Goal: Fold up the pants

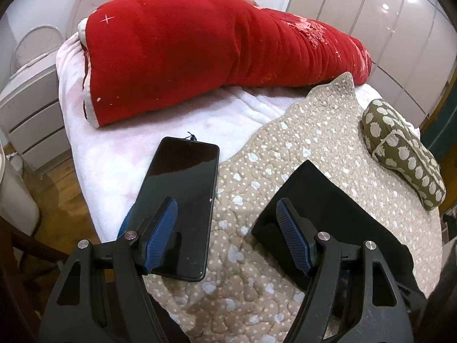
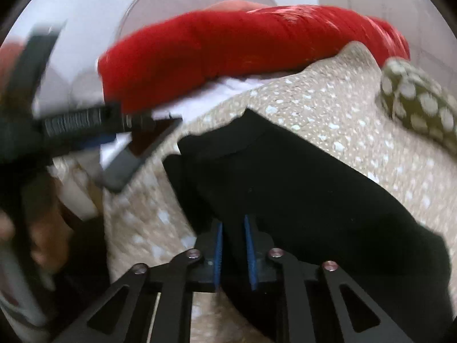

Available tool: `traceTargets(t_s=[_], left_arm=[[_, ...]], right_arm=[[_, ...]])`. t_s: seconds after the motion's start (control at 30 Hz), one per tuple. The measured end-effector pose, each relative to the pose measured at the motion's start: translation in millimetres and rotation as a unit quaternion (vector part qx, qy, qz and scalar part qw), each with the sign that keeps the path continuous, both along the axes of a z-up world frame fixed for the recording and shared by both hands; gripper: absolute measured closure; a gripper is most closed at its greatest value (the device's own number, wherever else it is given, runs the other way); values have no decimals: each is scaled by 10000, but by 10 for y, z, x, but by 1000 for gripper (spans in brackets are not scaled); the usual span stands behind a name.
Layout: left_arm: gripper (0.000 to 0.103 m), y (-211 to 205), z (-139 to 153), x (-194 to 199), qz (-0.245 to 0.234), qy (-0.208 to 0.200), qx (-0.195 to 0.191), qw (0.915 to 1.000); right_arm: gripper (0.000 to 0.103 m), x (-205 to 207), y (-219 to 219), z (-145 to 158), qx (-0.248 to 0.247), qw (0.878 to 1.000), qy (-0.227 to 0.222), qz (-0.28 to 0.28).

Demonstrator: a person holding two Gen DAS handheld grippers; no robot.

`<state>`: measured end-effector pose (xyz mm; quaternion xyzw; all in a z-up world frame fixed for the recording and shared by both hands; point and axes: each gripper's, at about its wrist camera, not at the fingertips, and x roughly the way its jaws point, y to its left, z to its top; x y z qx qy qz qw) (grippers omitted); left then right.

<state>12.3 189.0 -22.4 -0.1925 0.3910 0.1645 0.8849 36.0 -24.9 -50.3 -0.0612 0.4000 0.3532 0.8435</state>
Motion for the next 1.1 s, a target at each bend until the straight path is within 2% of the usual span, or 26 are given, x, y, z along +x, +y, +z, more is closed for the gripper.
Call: traceTargets(t_s=[0.07,0.13,0.23,0.33,0.43,0.47,0.6,0.7,0.77,0.93,1.03,1.1], left_arm=[[31,31,42,-24,60,-79,-16,9999],[31,34,88,-41,104,-134,23,9999],[31,-12,121,-50,86,-173,97,9998],[31,-100,110,-32,-50,-104,149,9998],[31,-204,109,-29,-172,-103,198,9996],[31,-244,105,-25,-218,-97,216,9995],[31,-430,60,11,-437,-44,251,9987],[31,-597,6,46,-627,-4,313,9975],[31,-699,-45,69,-726,39,381,9966],[31,-843,-210,149,-898,219,463,9946],[31,-853,-324,219,-921,388,435,9940],[31,-855,-372,243,-890,445,461,9940]], right_arm=[[97,-70,0,149,168,9998,-108,65],[97,-110,67,185,265,9995,-74,130],[97,-137,236,10,86,9997,53,216],[97,-130,234,-95,145,9997,137,134],[85,-143,-8,42,500,9981,334,97],[80,-167,-134,122,522,9982,287,13],[80,-174,-674,359,720,9949,-62,-708],[80,-68,-991,407,388,9882,-347,-1444],[80,20,-1140,362,91,9814,-403,-1873],[80,254,-1387,92,11,9695,-97,-2449],[80,417,-1373,-86,-58,9684,95,-2493],[80,506,-1339,-135,-161,9685,34,-2484]])
